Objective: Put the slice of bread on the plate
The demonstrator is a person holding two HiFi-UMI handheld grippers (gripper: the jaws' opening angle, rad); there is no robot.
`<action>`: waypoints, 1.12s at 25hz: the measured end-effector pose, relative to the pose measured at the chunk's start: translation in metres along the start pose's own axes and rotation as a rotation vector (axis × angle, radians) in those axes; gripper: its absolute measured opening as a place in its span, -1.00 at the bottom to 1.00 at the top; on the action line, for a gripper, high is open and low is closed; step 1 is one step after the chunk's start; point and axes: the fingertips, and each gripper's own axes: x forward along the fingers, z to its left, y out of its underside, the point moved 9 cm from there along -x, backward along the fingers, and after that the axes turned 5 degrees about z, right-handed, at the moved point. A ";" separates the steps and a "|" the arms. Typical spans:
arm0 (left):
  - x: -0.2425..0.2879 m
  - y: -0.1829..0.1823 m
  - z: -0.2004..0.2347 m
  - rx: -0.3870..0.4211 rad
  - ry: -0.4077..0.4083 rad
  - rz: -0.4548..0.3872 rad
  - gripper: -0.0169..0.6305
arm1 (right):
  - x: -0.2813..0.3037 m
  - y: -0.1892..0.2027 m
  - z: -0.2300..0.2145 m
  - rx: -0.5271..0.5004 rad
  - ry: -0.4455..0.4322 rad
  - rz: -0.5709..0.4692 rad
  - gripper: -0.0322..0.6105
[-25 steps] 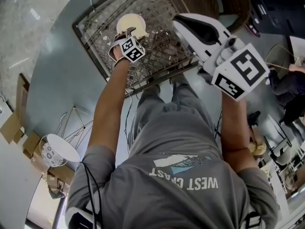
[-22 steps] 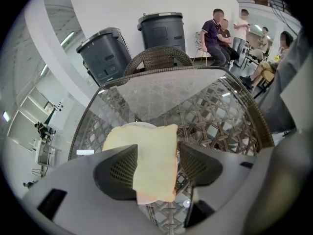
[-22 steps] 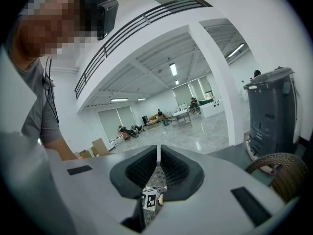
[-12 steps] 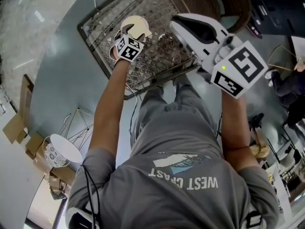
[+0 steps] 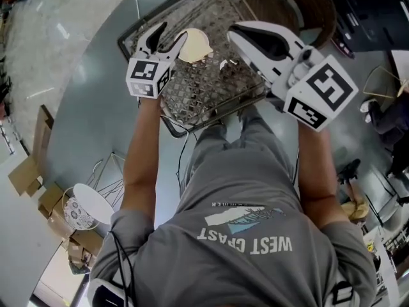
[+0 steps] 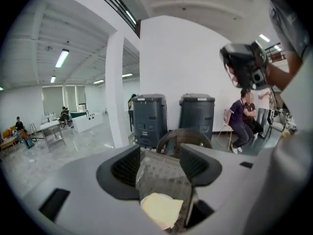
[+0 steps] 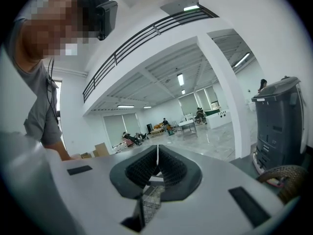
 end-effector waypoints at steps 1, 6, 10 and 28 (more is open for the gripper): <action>-0.012 -0.013 -0.001 -0.016 0.005 -0.049 -0.15 | -0.001 -0.003 0.004 -0.005 -0.004 -0.010 -0.88; -0.075 -0.070 -0.014 -0.047 0.028 -0.272 -0.25 | -0.010 -0.016 0.029 -0.029 -0.047 -0.062 -0.88; -0.136 -0.107 -0.024 -0.033 0.064 -0.432 -0.73 | -0.012 -0.029 0.055 -0.067 -0.081 -0.104 -0.88; -0.342 -0.157 -0.058 0.127 0.118 -0.722 -0.92 | -0.038 -0.087 0.168 -0.232 -0.086 -0.206 -0.89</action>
